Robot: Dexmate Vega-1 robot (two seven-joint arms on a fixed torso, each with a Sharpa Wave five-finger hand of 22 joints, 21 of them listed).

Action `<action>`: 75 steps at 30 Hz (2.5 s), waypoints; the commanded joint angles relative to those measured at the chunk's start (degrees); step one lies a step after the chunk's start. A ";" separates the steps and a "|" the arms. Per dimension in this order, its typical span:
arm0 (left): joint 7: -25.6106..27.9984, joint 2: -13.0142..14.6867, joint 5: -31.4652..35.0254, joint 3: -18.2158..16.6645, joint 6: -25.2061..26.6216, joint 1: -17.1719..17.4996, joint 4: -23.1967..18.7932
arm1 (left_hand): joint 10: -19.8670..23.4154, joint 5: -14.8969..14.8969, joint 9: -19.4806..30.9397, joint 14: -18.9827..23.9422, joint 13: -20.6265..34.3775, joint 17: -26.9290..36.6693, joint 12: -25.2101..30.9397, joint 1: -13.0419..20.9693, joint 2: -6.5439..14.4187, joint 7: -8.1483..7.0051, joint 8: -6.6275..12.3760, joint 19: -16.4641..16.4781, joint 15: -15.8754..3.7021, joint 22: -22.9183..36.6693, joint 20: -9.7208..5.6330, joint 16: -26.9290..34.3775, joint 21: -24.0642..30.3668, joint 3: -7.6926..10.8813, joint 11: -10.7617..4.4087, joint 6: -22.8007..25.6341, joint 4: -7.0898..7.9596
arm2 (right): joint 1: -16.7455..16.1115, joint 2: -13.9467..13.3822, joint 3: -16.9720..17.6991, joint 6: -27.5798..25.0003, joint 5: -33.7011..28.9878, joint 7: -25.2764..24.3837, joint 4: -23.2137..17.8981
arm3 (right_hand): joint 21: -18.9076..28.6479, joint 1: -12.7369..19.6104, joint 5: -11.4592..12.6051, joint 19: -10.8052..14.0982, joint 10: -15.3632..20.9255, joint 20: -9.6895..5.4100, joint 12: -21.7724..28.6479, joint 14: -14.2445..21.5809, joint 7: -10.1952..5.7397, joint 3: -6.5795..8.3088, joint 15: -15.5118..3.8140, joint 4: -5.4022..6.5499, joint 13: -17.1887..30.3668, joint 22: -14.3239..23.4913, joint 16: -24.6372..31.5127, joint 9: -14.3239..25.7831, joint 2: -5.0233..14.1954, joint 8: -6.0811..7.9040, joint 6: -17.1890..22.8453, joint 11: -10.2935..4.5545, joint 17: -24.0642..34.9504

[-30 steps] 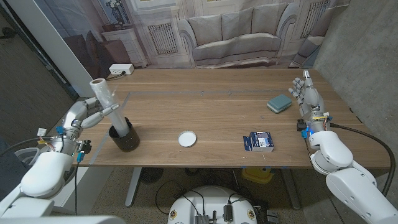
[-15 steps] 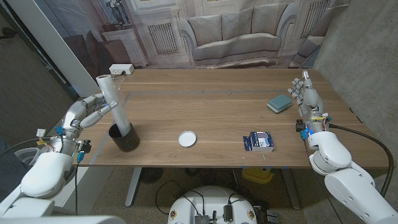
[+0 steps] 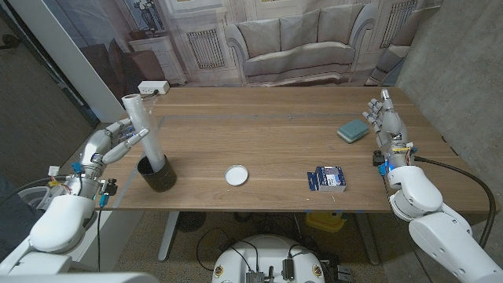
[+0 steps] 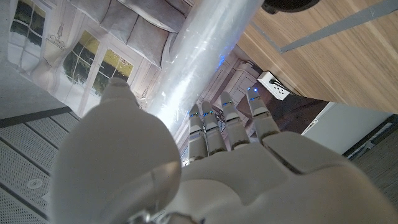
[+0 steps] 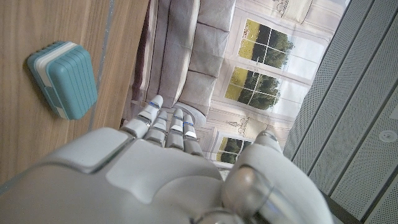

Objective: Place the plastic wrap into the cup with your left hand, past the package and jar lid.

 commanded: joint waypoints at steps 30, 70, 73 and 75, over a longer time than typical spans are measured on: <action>0.60 -4.06 -1.26 -0.89 -5.55 3.61 -1.78 | -6.30 1.36 0.09 -4.44 -1.09 -0.10 0.57 -0.67 0.51 0.48 0.16 -4.09 1.03 -0.01 1.42 0.66 -0.77 -1.35 1.16 -9.69 0.33 | -1.99 0.54 0.54 3.21 -0.49 1.36 0.39 | -0.49 0.42 -0.23 0.64 0.48 0.10 -0.18 0.43 -0.08 -0.50 -0.10 -0.11 0.09 0.25 0.02 0.16 0.26 -0.10 0.15 0.03 0.10; -0.20 -10.75 1.64 -3.84 -9.68 9.18 -5.97 | -5.61 1.65 0.04 -3.97 -1.64 -0.17 1.44 -0.39 0.93 -0.06 1.45 -3.73 0.81 -0.03 1.37 1.16 -0.27 -1.63 0.67 -7.96 0.24 | -1.20 0.84 -0.78 4.38 -1.36 2.36 1.14 | -1.02 0.34 -0.26 0.82 0.49 0.11 -0.19 0.44 -0.19 -0.74 -0.12 -0.20 0.09 0.27 0.00 0.16 0.30 -0.11 0.10 0.05 0.11; -0.47 -11.03 1.41 -3.98 -9.97 9.24 -5.92 | -5.51 1.67 0.04 -3.80 -1.68 -0.18 1.50 -0.36 0.97 -0.20 1.50 -3.71 0.80 -0.03 1.33 1.23 -0.24 -1.64 0.53 -7.86 0.22 | -1.06 0.64 -0.87 3.91 -1.23 2.25 0.90 | -1.06 0.34 -0.26 0.85 0.46 0.13 -0.20 0.45 -0.19 -0.76 -0.10 -0.22 0.09 0.28 0.00 0.16 0.30 -0.12 0.08 0.03 0.11; -0.52 -11.25 1.47 -3.97 -10.22 9.18 -5.82 | -5.52 1.68 0.03 -3.74 -1.71 -0.18 1.51 -0.33 1.01 -0.22 1.51 -3.75 0.81 -0.04 1.40 1.26 -0.24 -1.65 0.68 -7.85 0.22 | -1.05 0.60 -0.82 3.73 -1.38 1.94 0.63 | -1.08 0.34 -0.26 0.86 0.45 0.13 -0.20 0.46 -0.19 -0.77 -0.12 -0.22 0.09 0.28 0.00 0.16 0.31 -0.11 0.10 -0.03 0.11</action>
